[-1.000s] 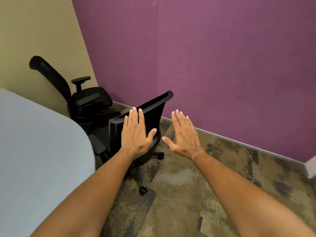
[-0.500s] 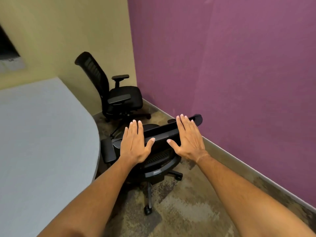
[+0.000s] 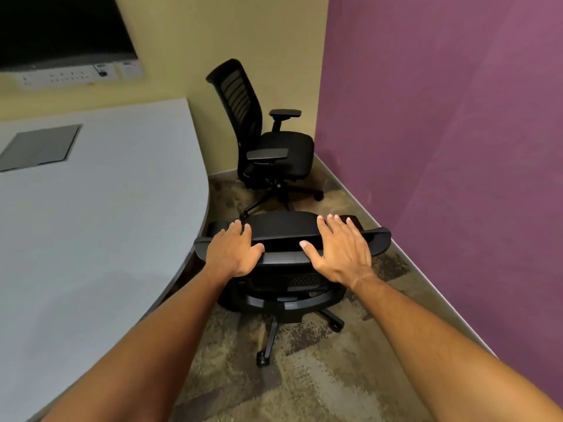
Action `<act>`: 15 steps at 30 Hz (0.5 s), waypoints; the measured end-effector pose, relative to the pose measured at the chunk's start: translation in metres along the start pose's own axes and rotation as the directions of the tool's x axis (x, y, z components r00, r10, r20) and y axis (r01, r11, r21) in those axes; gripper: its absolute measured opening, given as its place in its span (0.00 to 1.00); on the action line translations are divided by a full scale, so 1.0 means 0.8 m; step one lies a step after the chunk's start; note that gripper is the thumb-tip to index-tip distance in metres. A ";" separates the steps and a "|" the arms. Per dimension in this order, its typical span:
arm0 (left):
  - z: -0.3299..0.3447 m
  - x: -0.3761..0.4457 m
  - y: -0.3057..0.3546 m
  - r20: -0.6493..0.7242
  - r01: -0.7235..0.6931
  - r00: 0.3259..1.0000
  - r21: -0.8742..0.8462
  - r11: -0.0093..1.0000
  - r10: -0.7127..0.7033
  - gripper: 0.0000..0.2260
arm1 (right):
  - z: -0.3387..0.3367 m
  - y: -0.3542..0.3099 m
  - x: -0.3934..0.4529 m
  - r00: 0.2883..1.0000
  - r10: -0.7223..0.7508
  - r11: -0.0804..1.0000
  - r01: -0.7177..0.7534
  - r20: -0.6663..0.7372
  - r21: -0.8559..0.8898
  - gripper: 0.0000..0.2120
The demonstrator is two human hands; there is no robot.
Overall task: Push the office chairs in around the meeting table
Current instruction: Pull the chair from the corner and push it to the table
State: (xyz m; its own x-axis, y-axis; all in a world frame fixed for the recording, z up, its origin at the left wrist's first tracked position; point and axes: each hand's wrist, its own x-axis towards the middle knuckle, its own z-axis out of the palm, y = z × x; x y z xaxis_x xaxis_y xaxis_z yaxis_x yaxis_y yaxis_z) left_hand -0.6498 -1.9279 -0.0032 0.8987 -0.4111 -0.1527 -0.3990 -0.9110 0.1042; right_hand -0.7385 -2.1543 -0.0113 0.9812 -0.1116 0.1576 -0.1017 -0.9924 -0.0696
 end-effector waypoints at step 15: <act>0.011 -0.060 0.033 0.041 0.103 0.994 0.025 0.994 -0.104 0.31 | -0.007 0.007 -0.049 0.996 -0.024 0.999 0.027 0.085 -0.040 0.42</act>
State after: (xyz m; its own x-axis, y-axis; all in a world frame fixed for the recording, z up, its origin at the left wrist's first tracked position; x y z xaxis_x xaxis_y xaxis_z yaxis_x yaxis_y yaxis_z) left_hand -0.7051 -1.9328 -0.0017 0.9272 -0.3149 -0.2029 -0.3085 -0.9491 0.0633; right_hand -0.7784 -2.1554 -0.0125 0.9937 -0.0830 0.0747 -0.0813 -0.9963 -0.0260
